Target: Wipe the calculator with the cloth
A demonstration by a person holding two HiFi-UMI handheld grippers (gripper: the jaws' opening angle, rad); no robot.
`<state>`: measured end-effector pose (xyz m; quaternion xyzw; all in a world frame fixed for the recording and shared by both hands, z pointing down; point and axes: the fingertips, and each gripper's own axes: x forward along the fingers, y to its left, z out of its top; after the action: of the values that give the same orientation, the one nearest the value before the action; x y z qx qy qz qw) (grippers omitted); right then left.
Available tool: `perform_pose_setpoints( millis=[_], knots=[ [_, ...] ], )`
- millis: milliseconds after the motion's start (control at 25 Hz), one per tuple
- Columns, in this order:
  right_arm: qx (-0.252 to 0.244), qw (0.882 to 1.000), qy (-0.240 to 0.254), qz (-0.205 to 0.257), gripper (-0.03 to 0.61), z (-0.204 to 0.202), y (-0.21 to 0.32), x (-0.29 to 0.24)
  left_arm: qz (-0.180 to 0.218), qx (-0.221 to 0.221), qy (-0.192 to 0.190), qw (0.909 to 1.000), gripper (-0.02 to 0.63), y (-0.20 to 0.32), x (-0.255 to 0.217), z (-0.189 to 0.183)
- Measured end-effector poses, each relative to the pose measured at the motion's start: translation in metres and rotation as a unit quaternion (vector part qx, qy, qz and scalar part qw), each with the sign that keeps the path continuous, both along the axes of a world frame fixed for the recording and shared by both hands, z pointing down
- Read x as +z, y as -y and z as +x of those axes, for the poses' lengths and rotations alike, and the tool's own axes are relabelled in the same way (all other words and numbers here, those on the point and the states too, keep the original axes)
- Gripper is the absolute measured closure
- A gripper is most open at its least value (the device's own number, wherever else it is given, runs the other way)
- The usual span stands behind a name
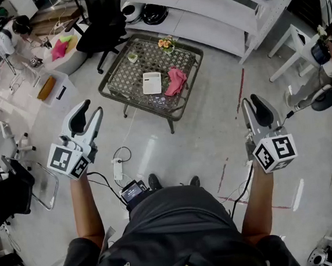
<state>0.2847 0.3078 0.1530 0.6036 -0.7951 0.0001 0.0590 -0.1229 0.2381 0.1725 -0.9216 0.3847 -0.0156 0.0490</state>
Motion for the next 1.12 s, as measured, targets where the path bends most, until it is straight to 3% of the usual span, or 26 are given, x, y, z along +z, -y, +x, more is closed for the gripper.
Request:
perform_pose_setpoints(
  millis=[640,1120],
  knots=[
    [0.020,1.000,-0.003,-0.015,0.489,-0.017,0.004,0.008,-0.012,0.011,-0.005,0.9999,0.425,0.012,0.011,-0.021],
    [0.013,1.000,0.025,0.004,0.492,-0.057,0.001,0.002,-0.017,0.032,-0.038,0.9986,0.425,0.021,0.028,-0.042]
  ],
)
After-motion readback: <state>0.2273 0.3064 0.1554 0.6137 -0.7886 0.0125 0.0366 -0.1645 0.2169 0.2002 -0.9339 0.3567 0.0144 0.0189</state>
